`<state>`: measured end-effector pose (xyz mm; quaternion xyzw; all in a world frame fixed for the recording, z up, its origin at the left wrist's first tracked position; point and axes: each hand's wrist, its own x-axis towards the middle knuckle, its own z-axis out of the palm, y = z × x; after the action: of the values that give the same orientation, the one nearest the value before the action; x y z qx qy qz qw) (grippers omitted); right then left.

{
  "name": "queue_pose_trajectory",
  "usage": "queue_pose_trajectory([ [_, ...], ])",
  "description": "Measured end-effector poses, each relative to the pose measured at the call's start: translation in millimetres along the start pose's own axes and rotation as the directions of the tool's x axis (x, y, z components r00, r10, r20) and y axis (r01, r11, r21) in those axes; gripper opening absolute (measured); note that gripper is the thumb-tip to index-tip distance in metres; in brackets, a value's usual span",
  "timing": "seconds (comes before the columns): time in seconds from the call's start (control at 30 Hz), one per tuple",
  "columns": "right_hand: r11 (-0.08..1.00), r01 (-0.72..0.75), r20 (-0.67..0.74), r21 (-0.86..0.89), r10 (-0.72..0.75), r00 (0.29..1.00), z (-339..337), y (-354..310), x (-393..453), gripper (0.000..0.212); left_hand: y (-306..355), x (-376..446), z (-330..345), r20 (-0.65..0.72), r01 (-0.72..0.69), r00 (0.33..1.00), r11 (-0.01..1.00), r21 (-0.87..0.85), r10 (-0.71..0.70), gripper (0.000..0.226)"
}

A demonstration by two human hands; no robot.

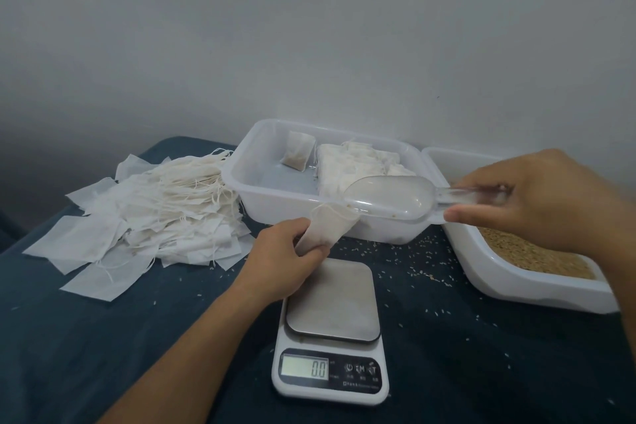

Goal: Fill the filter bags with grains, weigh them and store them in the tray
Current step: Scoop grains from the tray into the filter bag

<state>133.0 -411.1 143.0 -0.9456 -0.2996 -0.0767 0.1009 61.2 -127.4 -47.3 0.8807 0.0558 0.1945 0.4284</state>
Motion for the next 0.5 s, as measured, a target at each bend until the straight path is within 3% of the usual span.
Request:
queue_pose_trajectory([
  [0.1, 0.971, -0.047, 0.013, 0.234, 0.045, 0.999, 23.3, 12.9, -7.1, 0.037, 2.7, -0.6, -0.7, 0.001, 0.03, 1.0, 0.998, -0.046, -0.03, 0.014],
  [0.37, 0.717, -0.11, 0.041, 0.689, 0.113, 0.993, 110.3, 7.6, -2.6, 0.043, 8.2, -1.3, -1.0, 0.025, 0.076, 0.997, 0.979, -0.192, -0.072, 0.011],
  [0.5, 0.53, -0.017, 0.012, 0.848, 0.012, 1.0, 140.1, -21.4, 10.4, 0.014, 12.0, -3.3, -1.1, 0.103, 0.073, 0.993, 0.968, -0.239, -0.049, 0.027],
])
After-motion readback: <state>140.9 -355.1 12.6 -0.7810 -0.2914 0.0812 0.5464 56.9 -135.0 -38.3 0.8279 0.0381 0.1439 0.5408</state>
